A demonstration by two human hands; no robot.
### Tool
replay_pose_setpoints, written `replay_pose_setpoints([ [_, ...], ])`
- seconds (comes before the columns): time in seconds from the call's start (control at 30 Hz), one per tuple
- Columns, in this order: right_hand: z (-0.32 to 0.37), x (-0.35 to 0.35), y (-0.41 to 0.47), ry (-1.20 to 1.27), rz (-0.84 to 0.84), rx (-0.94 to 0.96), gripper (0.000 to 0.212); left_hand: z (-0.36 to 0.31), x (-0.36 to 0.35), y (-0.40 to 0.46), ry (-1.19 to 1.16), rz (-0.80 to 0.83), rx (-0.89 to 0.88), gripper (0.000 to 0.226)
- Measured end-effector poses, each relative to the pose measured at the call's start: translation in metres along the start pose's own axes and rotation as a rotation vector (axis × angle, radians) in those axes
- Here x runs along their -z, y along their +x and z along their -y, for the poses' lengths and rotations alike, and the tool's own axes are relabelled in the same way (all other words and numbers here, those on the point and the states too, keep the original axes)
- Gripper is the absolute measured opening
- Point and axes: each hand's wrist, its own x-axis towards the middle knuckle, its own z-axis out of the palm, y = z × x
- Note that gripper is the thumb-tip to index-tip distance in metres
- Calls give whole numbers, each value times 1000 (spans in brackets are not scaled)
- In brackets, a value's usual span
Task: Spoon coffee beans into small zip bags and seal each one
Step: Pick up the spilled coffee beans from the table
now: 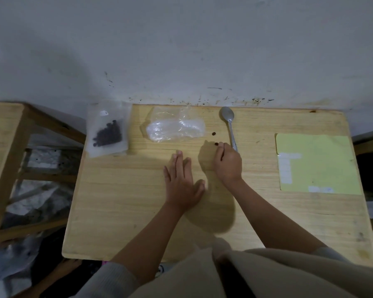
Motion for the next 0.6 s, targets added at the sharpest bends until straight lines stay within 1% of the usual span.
replay_pose_setpoints([
  [0.1,-9,8,6,33,53,-41,32,-5,-3,13,1,-6,-58,75],
  [0.2,-15,14,12,126,116,-104,22,-6,-6,19,8,-12,-68,75],
  [0.3,-17,13,18,187,164,-160,20,-6,-6,19,20,-21,-78,76],
  [0.37,-17,9,21,242,222,-237,19,-5,-5,18,23,-23,-82,76],
  [0.43,-15,5,22,395,255,-377,35,-5,-4,19,16,-20,-80,76],
  [0.47,-14,4,21,458,245,-434,43,-5,-4,18,11,-17,-78,77],
  [0.53,-11,5,18,489,203,-465,50,-5,-3,18,2,-9,-74,77],
  [0.6,-9,6,17,464,175,-440,52,-5,-3,18,-3,-5,-69,78],
])
